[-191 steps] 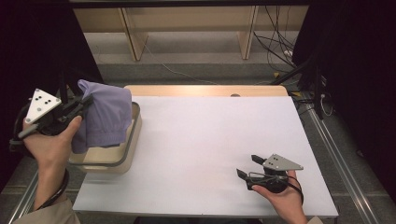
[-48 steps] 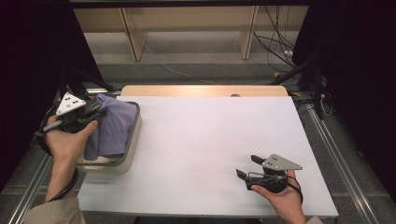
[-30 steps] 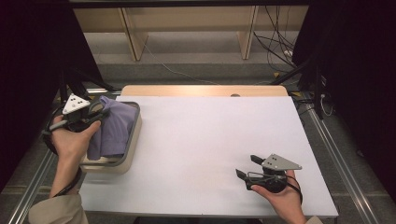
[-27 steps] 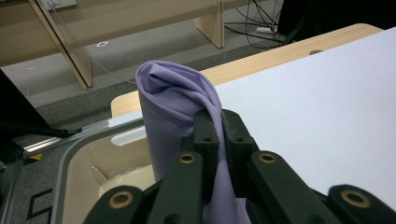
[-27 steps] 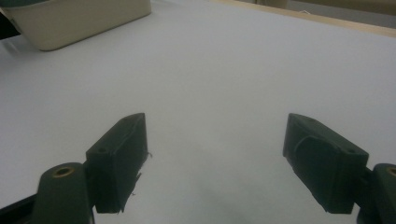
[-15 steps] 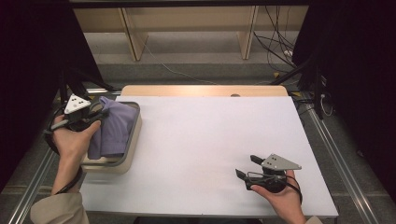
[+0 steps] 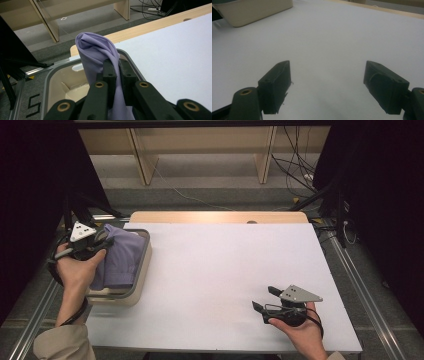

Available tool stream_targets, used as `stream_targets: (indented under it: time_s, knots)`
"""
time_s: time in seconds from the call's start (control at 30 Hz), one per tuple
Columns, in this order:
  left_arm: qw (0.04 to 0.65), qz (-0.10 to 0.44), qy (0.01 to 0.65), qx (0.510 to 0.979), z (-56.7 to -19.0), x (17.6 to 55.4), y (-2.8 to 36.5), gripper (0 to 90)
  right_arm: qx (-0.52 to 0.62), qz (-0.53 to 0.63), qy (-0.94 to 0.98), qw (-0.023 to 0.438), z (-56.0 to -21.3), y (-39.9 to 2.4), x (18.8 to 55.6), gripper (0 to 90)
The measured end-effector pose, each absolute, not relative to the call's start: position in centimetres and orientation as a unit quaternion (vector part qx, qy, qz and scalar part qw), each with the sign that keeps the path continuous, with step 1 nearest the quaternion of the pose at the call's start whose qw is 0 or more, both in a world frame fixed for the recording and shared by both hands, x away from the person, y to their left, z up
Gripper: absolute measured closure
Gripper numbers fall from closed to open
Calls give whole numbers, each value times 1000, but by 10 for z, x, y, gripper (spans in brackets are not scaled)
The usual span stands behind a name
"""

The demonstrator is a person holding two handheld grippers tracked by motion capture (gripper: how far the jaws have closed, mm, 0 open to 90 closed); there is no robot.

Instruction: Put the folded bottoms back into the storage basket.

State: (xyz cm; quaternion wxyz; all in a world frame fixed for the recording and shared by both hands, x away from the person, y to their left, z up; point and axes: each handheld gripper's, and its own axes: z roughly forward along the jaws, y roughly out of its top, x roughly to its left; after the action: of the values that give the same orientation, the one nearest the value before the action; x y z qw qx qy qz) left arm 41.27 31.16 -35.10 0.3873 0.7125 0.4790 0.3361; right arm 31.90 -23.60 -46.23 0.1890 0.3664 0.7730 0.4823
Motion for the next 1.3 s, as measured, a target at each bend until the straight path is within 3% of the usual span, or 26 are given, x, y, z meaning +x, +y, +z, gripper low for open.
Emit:
stream_targets:
  time_s: [1.3]
  knots:
    - [353,343,514,703,-367,424,337,839,365,483,773,192,-462,-236,319,228]
